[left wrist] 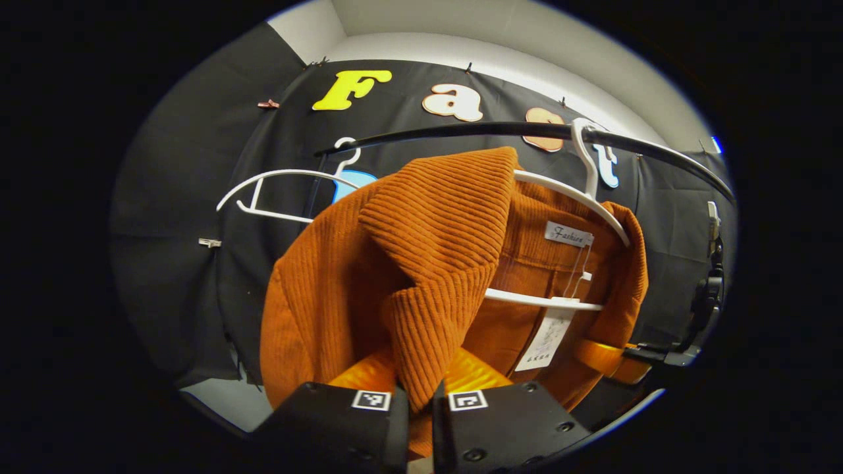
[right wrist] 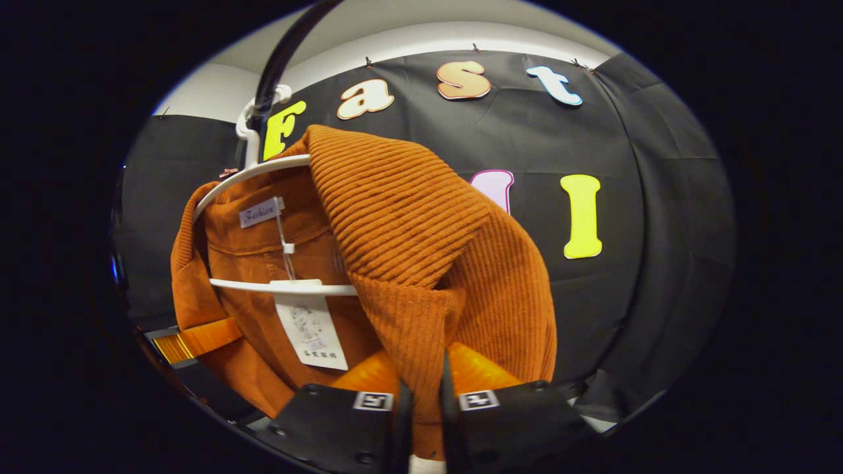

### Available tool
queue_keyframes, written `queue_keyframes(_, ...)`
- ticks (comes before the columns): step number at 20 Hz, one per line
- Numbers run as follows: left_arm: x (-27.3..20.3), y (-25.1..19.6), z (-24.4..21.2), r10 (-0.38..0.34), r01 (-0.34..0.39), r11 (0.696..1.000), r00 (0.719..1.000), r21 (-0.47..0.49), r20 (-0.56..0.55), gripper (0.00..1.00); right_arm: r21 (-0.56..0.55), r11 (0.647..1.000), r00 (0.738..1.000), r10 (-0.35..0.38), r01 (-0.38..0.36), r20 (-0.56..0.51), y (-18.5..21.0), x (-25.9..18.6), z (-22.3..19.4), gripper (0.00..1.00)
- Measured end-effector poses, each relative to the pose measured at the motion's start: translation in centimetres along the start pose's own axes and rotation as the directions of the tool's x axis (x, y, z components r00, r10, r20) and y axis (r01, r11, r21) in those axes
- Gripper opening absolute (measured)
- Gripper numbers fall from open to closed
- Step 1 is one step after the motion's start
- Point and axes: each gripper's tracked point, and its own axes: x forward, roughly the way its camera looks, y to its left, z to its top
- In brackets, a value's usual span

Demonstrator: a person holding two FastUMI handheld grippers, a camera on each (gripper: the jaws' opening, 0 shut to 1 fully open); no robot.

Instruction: Grasp the clothes on the hanger with both hands and then place them into the laundry hamper below.

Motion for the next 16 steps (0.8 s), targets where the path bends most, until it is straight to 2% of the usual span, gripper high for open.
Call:
queue_keyframes(1,0.5,0.1,-0.1,-0.004,0.004,1.0,1.0,0.005,-0.02,0.08,-0.003,1.0,1.0,0.004,-0.004,0.005,-0.3,0.0,0.1,0.13)
queue_keyframes(3,0.2,1.4,0.5,0.031,-0.03,0.999,0.999,0.028,-0.02,0.07,0.009,1.0,1.0,0.004,-0.004,0.016,-1.1,-0.6,0.6,0.14)
queue_keyframes(5,-0.2,3.1,1.5,0.074,-0.074,0.997,0.997,0.037,-0.006,0.07,0.067,0.998,0.999,0.004,-0.007,0.044,-2.5,-1.2,1.6,0.14)
queue_keyframes(10,-2.3,6.5,6.4,0.164,-0.183,0.972,0.978,0.149,0.128,0.07,0.149,0.988,0.989,-0.062,0.042,0.131,-7.2,-1.5,5.9,0.14)
queue_keyframes(15,-2.4,7.5,11.0,0.161,-0.22,0.944,0.958,0.247,0.238,0.06,0.128,0.99,0.967,-0.084,0.055,0.238,-9.0,-0.4,11.0,0.14)
queue_keyframes(16,-2.1,7.7,12.1,0.154,-0.222,0.939,0.954,0.264,0.256,0.07,0.112,0.992,0.958,-0.086,0.058,0.273,-9.3,-0.3,12.6,0.16)
